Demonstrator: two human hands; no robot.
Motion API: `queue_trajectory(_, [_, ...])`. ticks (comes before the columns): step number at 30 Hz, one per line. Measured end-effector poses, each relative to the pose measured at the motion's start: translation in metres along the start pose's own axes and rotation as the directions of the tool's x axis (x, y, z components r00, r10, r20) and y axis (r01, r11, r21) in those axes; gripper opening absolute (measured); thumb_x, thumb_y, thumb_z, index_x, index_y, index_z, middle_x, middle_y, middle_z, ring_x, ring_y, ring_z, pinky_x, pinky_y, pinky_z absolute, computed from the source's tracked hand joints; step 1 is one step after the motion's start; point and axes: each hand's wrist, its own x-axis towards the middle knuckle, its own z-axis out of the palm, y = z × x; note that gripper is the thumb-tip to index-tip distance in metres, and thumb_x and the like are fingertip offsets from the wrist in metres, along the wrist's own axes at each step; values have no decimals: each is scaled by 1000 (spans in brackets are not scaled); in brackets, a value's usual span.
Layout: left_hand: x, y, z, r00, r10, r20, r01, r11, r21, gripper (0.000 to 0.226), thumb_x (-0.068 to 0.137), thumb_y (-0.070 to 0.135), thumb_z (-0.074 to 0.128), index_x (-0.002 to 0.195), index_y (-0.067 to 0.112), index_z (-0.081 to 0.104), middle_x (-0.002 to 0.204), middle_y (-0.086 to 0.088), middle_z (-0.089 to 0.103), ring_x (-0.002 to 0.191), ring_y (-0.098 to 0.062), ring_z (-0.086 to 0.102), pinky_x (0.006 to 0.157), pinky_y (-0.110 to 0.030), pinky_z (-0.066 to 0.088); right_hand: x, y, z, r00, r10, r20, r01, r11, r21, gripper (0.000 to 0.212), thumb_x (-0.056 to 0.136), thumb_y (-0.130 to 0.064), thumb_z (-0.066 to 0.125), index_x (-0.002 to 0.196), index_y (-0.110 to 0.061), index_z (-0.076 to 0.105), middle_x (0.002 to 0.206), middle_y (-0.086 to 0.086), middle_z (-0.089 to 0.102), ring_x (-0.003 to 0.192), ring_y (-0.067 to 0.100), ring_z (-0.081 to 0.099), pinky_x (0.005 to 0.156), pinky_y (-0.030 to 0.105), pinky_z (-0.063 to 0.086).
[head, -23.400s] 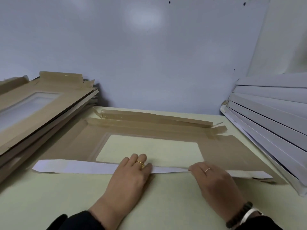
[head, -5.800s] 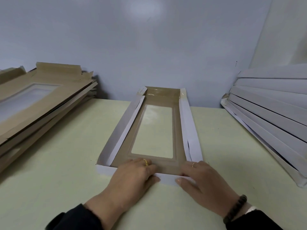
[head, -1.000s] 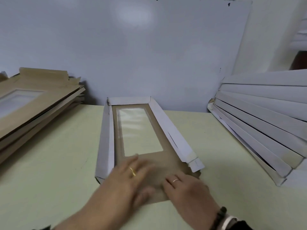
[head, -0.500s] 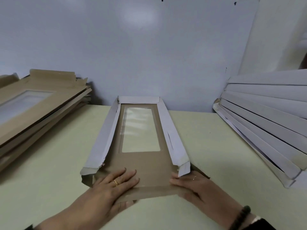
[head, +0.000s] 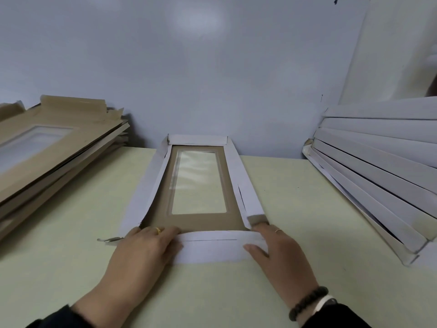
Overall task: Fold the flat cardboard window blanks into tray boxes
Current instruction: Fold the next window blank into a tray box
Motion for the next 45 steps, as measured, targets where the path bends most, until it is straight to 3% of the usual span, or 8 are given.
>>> queue_trajectory(5, [0,14,8,974,212,76,-213,977,11,49,68,11,36,97,30,71,93,9,68,82,-12,66,74,-23,36,-1,-20,-7,992,-124,-23,103,898,-427,51,34,-25,92,78,-16,68,71,0,62,57,20,59,42,24,42])
queue_trajectory(9, [-1,14,21,954,251,162,-214,953,-216,46,64,4,73,104,26,72,111,7,68,100,-8,64,83,-16,45,-3,-35,-2,922,-376,-96,300,847,-439,22,59,0,67,66,-18,57,70,1,55,64,21,47,57,27,33])
queue_trajectory(18, [-1,-2,24,941,148,305,-53,953,-300,51,86,57,48,134,46,36,134,40,15,116,28,2,110,-15,1,20,-13,6,882,-253,398,344,923,-175,50,92,-51,39,138,-31,37,145,-17,35,128,3,33,103,22,22])
queue_trajectory(23, [-5,-23,19,956,77,282,19,946,-323,50,85,50,55,133,39,43,138,31,26,128,13,21,104,-4,13,14,4,-12,905,-262,336,358,895,-267,38,79,-48,57,105,-24,70,105,-10,69,91,8,65,81,19,48])
queue_trajectory(31, [3,-16,15,998,54,-24,-57,991,-124,67,87,60,18,79,20,71,72,8,56,70,-17,58,67,-27,45,17,-6,-13,951,-288,110,307,845,-437,38,52,-13,89,45,-19,52,39,-5,44,37,17,46,62,29,31])
queue_trajectory(36, [13,-11,23,998,-65,7,65,997,31,39,99,36,19,124,37,49,98,11,54,103,-12,50,89,-22,30,23,-15,-4,964,-204,169,262,822,-505,46,23,12,59,48,-25,47,38,-4,33,33,14,37,51,21,41])
queue_trajectory(42, [24,0,36,978,-108,177,81,985,155,112,56,71,-37,146,30,15,146,9,29,135,-12,24,109,-28,16,29,-31,10,976,-127,175,209,766,-608,22,74,-7,59,95,-10,65,89,13,64,98,27,57,107,50,30])
queue_trajectory(45, [30,3,44,938,-165,303,139,984,107,82,78,67,-11,147,28,9,156,7,8,142,-9,6,114,-30,8,24,-39,28,948,-189,255,299,798,-523,40,83,-18,55,122,-8,58,120,9,62,119,23,51,111,40,30])
